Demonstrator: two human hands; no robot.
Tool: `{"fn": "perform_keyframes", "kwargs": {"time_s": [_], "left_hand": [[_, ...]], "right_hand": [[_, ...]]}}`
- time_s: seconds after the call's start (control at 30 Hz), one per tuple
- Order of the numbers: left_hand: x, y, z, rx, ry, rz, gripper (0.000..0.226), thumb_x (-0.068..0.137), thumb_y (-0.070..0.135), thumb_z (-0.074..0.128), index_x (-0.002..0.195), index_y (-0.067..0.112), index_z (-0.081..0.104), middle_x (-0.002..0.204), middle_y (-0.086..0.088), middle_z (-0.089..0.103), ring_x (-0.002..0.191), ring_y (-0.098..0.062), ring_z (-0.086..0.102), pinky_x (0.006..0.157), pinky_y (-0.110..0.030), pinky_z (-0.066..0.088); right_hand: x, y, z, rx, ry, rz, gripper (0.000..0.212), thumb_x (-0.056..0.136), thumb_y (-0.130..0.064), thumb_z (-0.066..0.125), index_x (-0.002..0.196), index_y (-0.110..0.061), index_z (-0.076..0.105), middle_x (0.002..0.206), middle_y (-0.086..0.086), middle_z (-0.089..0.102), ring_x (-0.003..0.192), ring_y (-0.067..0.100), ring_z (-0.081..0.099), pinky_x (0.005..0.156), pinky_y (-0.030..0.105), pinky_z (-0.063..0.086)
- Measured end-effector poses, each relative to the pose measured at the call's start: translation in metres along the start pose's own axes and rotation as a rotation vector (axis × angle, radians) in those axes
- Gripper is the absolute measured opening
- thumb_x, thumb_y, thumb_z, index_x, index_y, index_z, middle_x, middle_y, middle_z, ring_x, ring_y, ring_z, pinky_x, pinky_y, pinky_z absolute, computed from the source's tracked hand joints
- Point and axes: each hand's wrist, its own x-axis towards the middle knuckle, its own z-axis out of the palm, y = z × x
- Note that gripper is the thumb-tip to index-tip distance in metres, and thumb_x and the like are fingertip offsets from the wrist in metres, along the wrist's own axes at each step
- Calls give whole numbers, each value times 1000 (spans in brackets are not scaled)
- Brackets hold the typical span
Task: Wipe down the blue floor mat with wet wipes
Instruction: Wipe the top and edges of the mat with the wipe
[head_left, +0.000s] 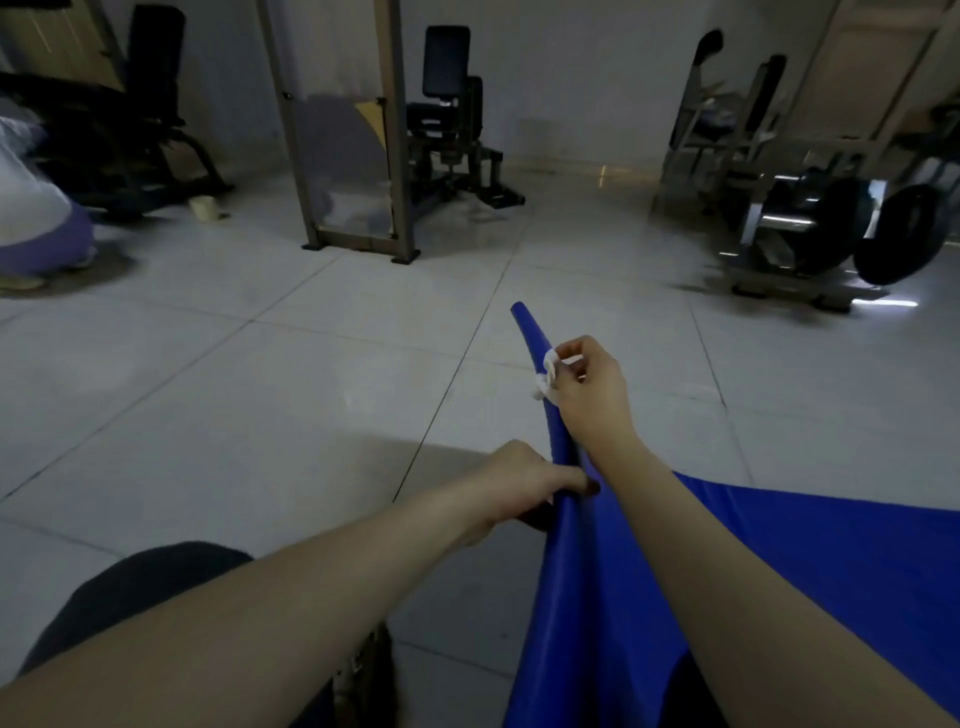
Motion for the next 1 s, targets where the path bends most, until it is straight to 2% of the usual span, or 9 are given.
{"fn": "perform_keyframes", "kwargs": {"time_s": [0.1, 0.23, 0.33, 0.47, 0.57, 0.67, 0.73, 0.83, 1.0], "left_hand": [[12, 23, -9, -125, -60, -50, 46, 78, 37, 82, 109, 5, 70, 95, -16, 77, 80, -30, 77, 68, -39, 63], [34, 49, -15, 64, -199, -57, 42, 82, 35, 81, 113, 10, 69, 101, -16, 76, 86, -32, 77, 74, -45, 64], [46, 58, -20, 180, -180, -57, 33, 90, 32, 73, 112, 9, 66, 100, -16, 75, 81, -30, 77, 72, -42, 65], [62, 58, -21, 157, -104, -5, 32, 93, 34, 66, 118, 14, 65, 111, -7, 69, 100, -25, 69, 86, -42, 62], [69, 55, -24, 144, -97, 12, 36, 87, 36, 70, 117, 16, 65, 112, -4, 71, 102, -22, 69, 91, -40, 60], [69, 58, -29, 174, -109, 49, 37, 82, 34, 73, 114, 17, 66, 107, -2, 74, 99, -19, 71, 90, -39, 61], [63, 62, -31, 198, -123, 74, 35, 82, 31, 72, 113, 17, 65, 107, -1, 74, 97, -18, 71, 86, -35, 61], [54, 65, -27, 148, -171, 48, 36, 83, 23, 68, 117, 13, 63, 106, -8, 74, 92, -23, 74, 73, -33, 63], [49, 72, -36, 141, -110, 81, 40, 80, 11, 70, 118, 9, 58, 101, -13, 73, 82, -26, 75, 60, -31, 60]], "right_hand": [[16, -6, -12, -58, 35, 10, 17, 96, -8, 57, 97, -23, 65, 82, 6, 70, 76, 26, 69, 70, 44, 61], [27, -5, -27, -203, -79, -9, 23, 95, 0, 54, 94, -13, 73, 84, 2, 71, 77, 18, 67, 70, 34, 59], [18, -11, -42, -257, -197, -76, 25, 96, -3, 48, 99, 1, 73, 91, 11, 70, 81, 19, 64, 73, 29, 52], [18, -8, -51, -389, -245, -143, 20, 98, -31, 61, 104, -17, 74, 101, 0, 64, 88, 12, 62, 78, 29, 55], [27, -4, -49, -376, -176, -146, 13, 97, -28, 65, 98, -20, 75, 99, -3, 64, 90, 13, 63, 81, 33, 56], [42, -9, -48, -367, -97, -178, 8, 96, -26, 67, 98, -20, 72, 91, -8, 64, 82, 8, 61, 73, 25, 51], [56, -17, -46, -320, -33, -165, 12, 94, -28, 70, 102, -21, 66, 87, -11, 64, 79, 5, 61, 68, 20, 49], [73, -28, -43, -246, 15, -140, 15, 91, -29, 74, 97, -19, 65, 81, -8, 68, 74, 8, 66, 67, 23, 56], [59, -26, -31, -249, -150, -140, 11, 92, -28, 73, 94, -17, 73, 82, -3, 73, 74, 10, 70, 75, 30, 60]]}}
